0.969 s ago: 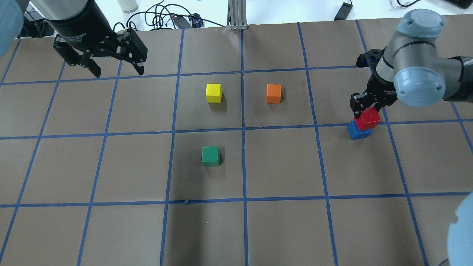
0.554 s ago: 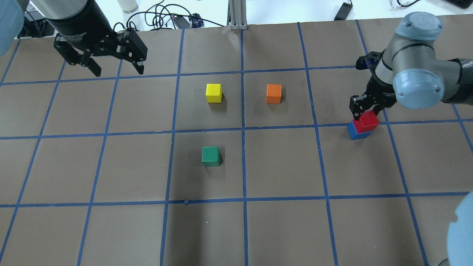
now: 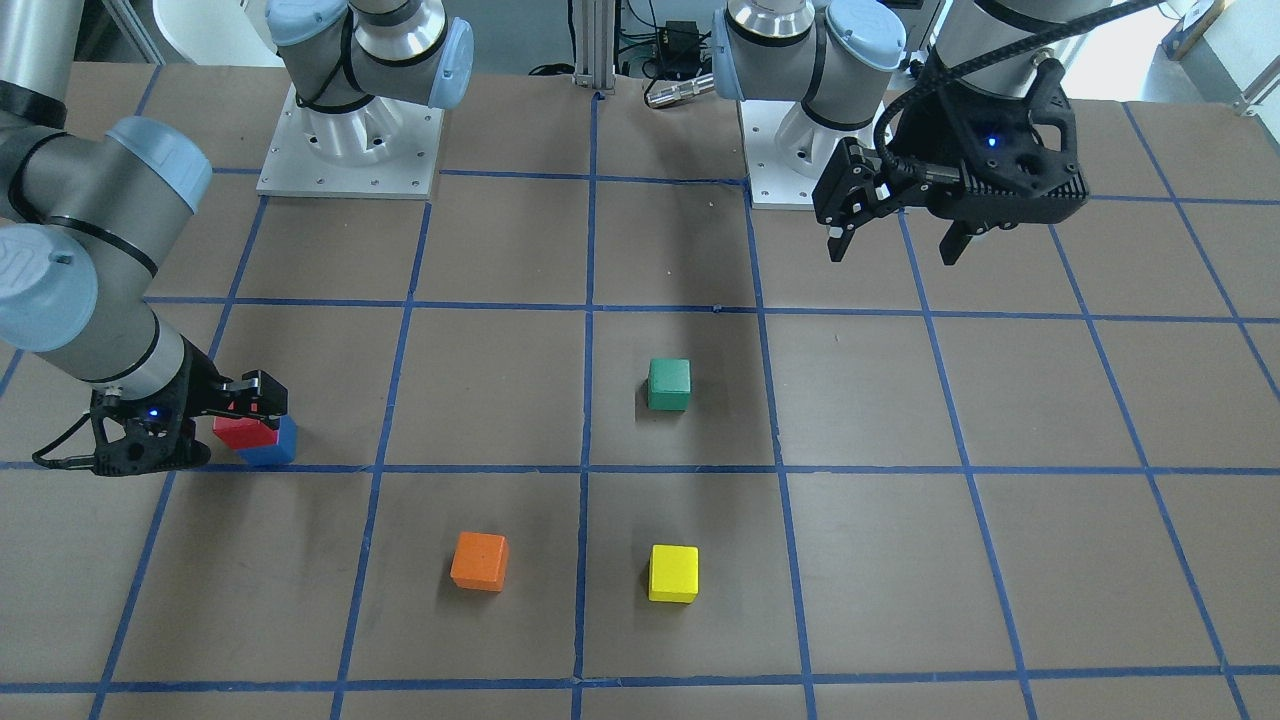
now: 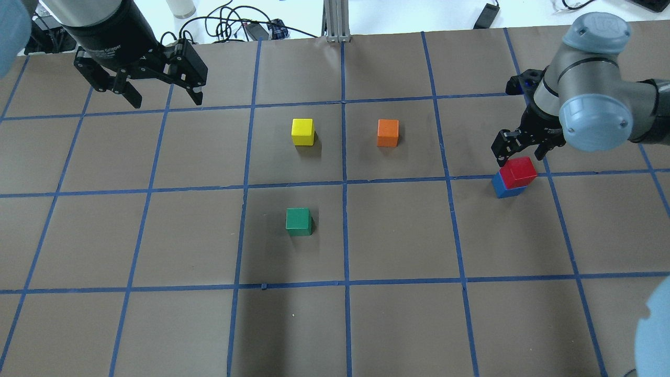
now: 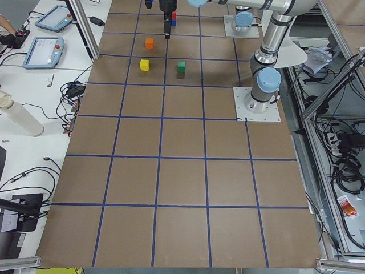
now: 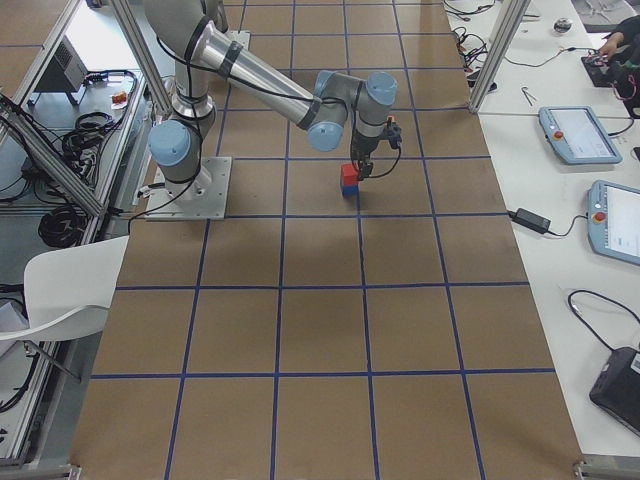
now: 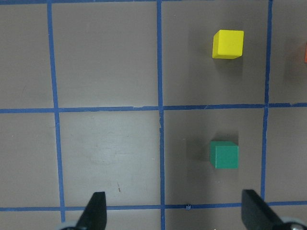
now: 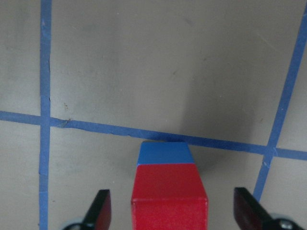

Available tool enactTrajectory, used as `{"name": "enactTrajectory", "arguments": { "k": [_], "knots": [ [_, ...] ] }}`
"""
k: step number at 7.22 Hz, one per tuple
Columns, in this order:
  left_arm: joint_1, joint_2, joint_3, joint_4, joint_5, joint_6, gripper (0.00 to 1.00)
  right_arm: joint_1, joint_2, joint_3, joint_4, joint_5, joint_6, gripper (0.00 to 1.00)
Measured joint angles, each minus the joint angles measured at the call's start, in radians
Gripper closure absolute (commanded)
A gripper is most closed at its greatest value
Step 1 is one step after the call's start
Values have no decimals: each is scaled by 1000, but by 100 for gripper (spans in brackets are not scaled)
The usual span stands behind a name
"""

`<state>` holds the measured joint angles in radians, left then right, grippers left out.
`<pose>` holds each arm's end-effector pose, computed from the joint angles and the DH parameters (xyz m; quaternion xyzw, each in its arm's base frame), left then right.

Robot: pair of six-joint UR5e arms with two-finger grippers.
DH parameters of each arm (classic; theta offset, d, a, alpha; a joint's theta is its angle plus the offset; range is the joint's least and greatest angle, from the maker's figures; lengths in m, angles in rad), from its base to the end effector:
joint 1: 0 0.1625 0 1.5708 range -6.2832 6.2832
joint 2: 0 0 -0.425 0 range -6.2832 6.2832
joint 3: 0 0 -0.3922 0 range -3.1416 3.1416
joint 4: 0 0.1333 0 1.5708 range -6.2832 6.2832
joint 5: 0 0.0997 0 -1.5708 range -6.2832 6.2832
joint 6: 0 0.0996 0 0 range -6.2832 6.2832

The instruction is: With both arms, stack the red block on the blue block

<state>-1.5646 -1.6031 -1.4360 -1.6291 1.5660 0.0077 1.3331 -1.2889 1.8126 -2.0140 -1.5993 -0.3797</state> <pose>-0.1306 -0.5087 0.5323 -0.0008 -0.9998 0.0221 0.0022 -0.0025 -0.5645 0.2673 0.0714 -0.9965 -0.0427 0.0013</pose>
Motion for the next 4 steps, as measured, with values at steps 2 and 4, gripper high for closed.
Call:
{"name": "enactTrajectory", "arguments": {
  "k": [2, 4],
  "knots": [
    [0, -1, 1, 0, -1, 0, 0, 1, -17, -92, 129, -5, 8, 0],
    [-2, -2, -5, -1, 1, -1, 0, 5, -56, -223, 332, -11, 19, 0]
  ]
}}
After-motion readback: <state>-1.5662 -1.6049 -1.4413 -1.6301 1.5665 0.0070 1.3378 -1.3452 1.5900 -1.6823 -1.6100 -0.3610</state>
